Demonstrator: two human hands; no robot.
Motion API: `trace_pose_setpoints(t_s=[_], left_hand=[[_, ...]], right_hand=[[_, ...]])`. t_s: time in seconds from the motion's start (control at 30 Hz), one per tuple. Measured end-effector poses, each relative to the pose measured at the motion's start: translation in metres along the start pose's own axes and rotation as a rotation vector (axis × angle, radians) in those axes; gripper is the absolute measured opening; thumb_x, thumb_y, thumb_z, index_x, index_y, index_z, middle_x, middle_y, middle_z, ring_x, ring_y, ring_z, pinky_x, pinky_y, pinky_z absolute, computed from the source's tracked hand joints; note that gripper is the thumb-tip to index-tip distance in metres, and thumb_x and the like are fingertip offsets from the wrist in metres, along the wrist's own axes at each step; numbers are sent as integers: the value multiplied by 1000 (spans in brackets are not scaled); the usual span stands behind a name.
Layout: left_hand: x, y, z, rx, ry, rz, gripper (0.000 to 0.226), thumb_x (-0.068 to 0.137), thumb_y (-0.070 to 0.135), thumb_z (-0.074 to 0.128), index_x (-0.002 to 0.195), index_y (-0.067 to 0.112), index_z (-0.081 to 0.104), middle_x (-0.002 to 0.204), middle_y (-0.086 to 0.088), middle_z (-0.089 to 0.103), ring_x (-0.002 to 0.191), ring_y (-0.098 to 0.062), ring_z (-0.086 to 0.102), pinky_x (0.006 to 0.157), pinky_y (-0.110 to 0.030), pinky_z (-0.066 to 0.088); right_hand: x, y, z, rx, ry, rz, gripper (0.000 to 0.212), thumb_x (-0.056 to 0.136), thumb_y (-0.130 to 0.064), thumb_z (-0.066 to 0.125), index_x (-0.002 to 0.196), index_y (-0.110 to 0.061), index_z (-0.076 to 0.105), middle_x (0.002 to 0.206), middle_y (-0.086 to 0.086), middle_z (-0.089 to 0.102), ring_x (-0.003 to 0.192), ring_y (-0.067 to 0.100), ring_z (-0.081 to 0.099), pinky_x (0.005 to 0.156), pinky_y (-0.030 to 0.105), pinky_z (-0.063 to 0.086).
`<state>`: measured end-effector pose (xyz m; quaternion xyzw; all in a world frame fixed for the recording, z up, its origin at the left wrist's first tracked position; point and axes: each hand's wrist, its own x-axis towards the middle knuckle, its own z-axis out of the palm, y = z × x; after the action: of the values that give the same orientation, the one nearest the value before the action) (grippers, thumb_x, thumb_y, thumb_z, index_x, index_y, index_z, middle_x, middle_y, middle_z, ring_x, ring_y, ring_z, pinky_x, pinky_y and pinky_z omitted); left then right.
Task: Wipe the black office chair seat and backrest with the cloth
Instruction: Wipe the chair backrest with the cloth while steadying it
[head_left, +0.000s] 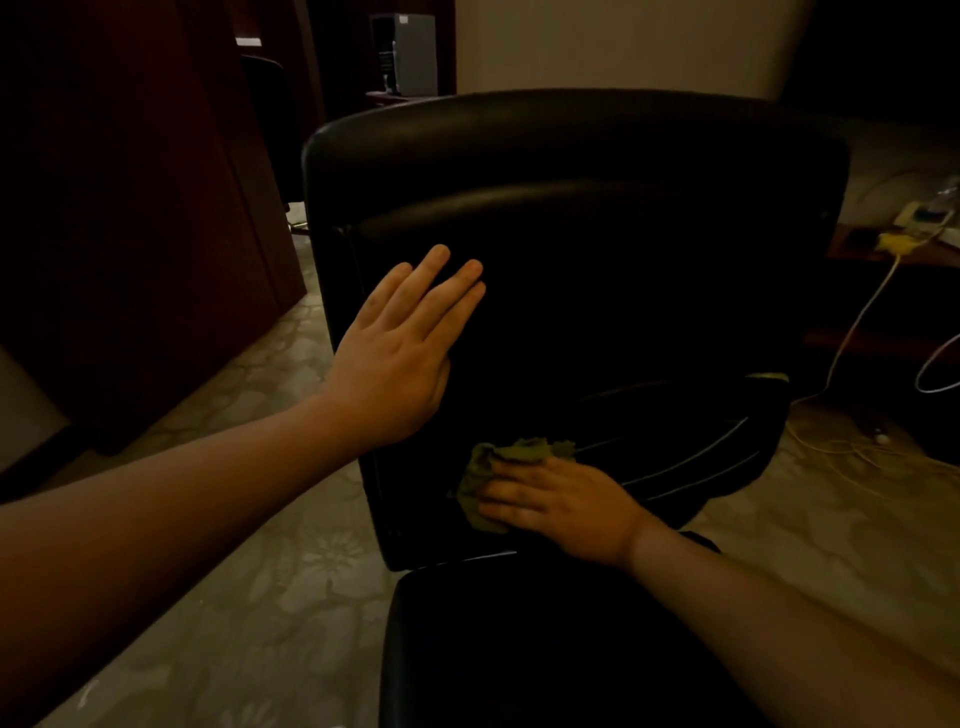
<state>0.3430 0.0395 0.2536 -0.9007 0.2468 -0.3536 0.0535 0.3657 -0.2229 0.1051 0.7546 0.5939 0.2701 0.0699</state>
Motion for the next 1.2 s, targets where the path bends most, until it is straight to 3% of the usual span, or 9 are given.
trace_pose_setpoints(t_s=[0.1, 0.2, 0.4, 0.57, 0.8, 0.9, 1.03, 1.13, 1.2], left_hand=[[2, -1, 2, 32, -9, 18, 59, 103, 27, 35, 159, 10, 33, 168, -7, 27, 158, -33, 11, 128, -48, 7], [3, 3, 5, 61, -20, 42, 61, 100, 29, 36, 158, 11, 35, 167, -7, 30, 157, -35, 12, 128, -49, 6], [-3, 3, 6, 36, -23, 39, 64, 108, 41, 8, 157, 12, 39, 164, -6, 35, 156, -35, 16, 128, -50, 10], [1, 3, 9, 46, -9, 65, 58, 108, 35, 17, 156, 11, 39, 164, -7, 36, 156, -36, 18, 128, -49, 10], [4, 30, 15, 12, 58, -59, 57, 103, 32, 39, 155, 12, 41, 163, -6, 39, 156, -35, 17, 128, -50, 8], [9, 43, 20, 1, 21, -34, 58, 100, 32, 42, 155, 14, 42, 163, -5, 39, 156, -35, 16, 128, -52, 6], [11, 52, 29, 30, -36, 59, 60, 101, 37, 38, 157, 14, 39, 166, -4, 33, 158, -34, 11, 128, -54, 4], [15, 53, 31, 32, -20, 69, 61, 101, 38, 40, 157, 15, 38, 166, -4, 33, 158, -34, 10, 127, -56, 6], [17, 57, 32, 26, -21, 72, 62, 100, 39, 41, 157, 16, 37, 166, -4, 32, 158, -35, 9, 127, -58, 7]], right_hand=[[24, 19, -25, -23, 157, 146, 43, 101, -15, 48, 142, -22, 56, 150, 2, 51, 145, 25, 34, 114, 38, 29], [56, 19, -33, 29, 360, 449, 41, 103, -10, 44, 141, -17, 57, 151, 7, 49, 146, 32, 33, 122, 45, 21], [30, -55, 35, 60, 37, 14, 46, 99, -17, 51, 145, -22, 51, 155, 0, 45, 148, 23, 31, 124, 38, 8], [-1, -16, 19, -12, -5, 55, 52, 95, -18, 59, 146, -25, 49, 154, -4, 45, 143, 19, 39, 123, 36, 21], [-28, 80, -52, -25, 524, 1029, 57, 95, 5, 44, 148, -15, 44, 156, 9, 37, 147, 35, 26, 122, 48, 20], [-31, 40, -13, 45, 383, 717, 58, 91, 3, 47, 146, -15, 48, 154, 9, 40, 144, 38, 35, 120, 53, 23], [-63, -2, 14, 23, 28, 294, 49, 103, -24, 48, 151, -24, 43, 156, -1, 44, 147, 23, 33, 117, 42, 29], [-76, 31, -5, -18, 96, 403, 47, 103, -16, 42, 149, -27, 46, 153, -3, 45, 142, 22, 40, 111, 38, 33], [-86, 67, -30, -69, 282, 654, 52, 97, -3, 44, 146, -21, 48, 152, 1, 44, 143, 28, 37, 116, 40, 29]])
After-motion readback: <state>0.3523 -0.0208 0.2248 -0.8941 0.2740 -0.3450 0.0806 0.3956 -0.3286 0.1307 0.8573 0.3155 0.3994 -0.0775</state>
